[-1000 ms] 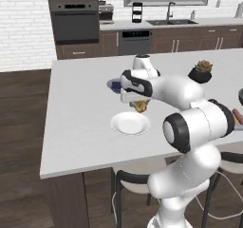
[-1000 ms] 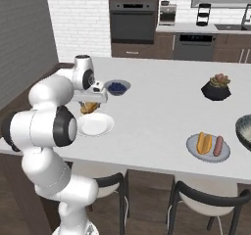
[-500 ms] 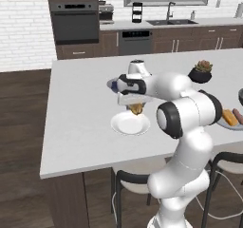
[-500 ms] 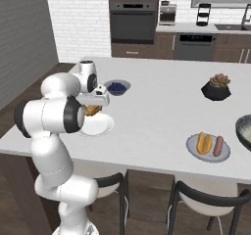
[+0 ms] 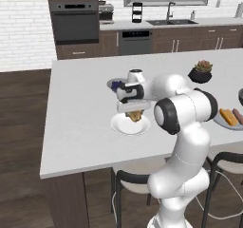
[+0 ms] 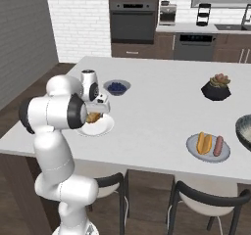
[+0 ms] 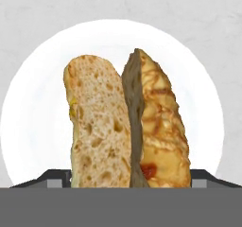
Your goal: Place one bun and one sausage from the bowl on each plate.
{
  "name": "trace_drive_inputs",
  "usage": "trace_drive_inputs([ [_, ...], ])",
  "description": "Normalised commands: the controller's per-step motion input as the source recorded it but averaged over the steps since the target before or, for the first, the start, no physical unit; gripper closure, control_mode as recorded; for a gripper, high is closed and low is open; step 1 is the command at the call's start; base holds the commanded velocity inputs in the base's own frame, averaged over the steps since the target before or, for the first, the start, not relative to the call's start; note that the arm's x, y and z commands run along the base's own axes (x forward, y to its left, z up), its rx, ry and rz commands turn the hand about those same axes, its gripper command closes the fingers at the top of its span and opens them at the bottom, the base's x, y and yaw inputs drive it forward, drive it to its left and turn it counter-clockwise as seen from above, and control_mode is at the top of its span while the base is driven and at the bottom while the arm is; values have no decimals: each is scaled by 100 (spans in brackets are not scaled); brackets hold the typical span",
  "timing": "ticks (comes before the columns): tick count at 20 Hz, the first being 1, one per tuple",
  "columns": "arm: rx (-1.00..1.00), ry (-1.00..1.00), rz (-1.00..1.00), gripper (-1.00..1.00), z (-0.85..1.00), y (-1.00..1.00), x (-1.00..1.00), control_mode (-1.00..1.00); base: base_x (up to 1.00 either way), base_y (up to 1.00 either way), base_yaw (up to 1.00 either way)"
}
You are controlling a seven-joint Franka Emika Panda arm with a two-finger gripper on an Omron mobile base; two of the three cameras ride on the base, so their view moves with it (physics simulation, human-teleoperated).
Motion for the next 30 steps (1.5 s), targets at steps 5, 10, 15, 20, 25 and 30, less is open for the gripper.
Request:
trace_drive_inputs([
  [5,0,0,1,100,-24,0,1,-100,0,0,0],
  [10,0,0,1,100,-11,-16,1,-100,0,0,0],
  [15,0,0,0,100,-11,-29,0,-100,0,0,0],
  [20,0,0,0,100,-10,-13,0,-100,0,0,0],
  [25,0,0,0,100,-14,0,0,-100,0,0,0],
  [30,0,0,0,-100,-4,0,0,-100,0,0,0],
])
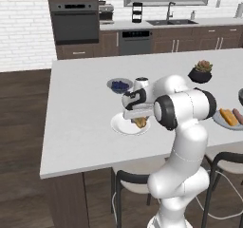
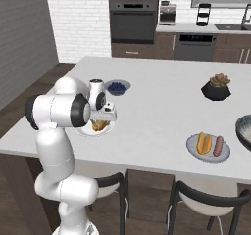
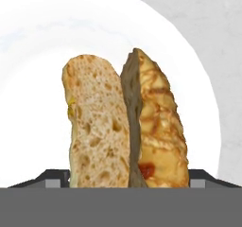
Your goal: Place one bun and one sausage from the bowl on each plate.
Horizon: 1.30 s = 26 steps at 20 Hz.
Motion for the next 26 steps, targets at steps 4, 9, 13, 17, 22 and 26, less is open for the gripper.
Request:
trace_drive_inputs([
  [4,0,0,0,-100,0,0,0,-100,0,0,0],
  [9,0,-1,0,-100,0,0,0,-100,0,0,0],
  [13,0,-3,0,-100,12,-6,-3,-100,0,0,0],
  [17,0,-2,0,-100,64,-16,-62,-100,0,0,0],
  [22,0,0,-4,-100,64,10,-99,-100,0,0,0],
  [26,0,0,-2,-100,66,0,-88,-100,0,0,0],
])
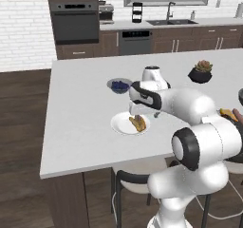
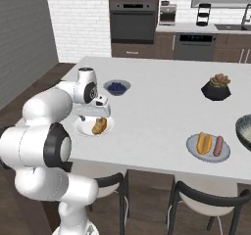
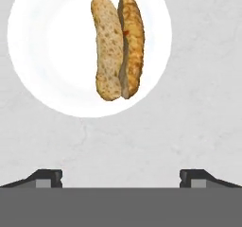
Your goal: Place one bun and one sausage from the bowl on each plate.
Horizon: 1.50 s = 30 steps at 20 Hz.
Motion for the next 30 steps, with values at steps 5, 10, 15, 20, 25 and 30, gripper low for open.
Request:
trace_drive_inputs([
  [5,1,2,0,-100,53,0,-73,-100,0,0,0],
  [10,0,2,0,-100,49,0,-23,-100,0,0,0],
  [15,3,4,0,-100,33,0,-29,-100,0,0,0],
  [20,2,3,0,-100,14,-1,-55,-100,0,0,0],
  [25,0,0,0,-100,9,-5,-40,100,-8,-2,0],
  [30,0,0,0,-100,0,0,0,100,-31,-67,0],
])
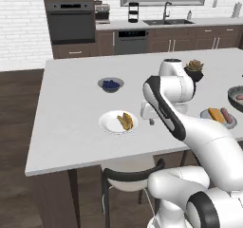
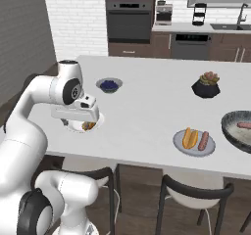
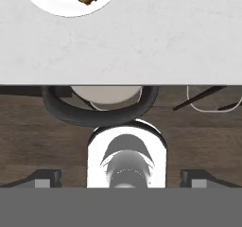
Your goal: Place one bun and one sausage from the bowl on each plate.
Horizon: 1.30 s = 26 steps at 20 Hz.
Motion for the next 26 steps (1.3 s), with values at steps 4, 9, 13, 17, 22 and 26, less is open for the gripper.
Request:
trace_drive_inputs([
  [4,0,0,0,-100,0,0,0,100,-3,-100,0],
  [9,0,0,0,-100,0,0,0,100,0,-100,0],
  [13,0,0,0,-100,0,0,0,100,0,-93,0],
  [17,0,0,0,-100,0,0,0,100,8,-74,0],
  [22,0,0,0,-100,0,0,0,100,22,-52,0],
  [26,0,0,0,-100,0,0,0,100,24,-54,0],
])
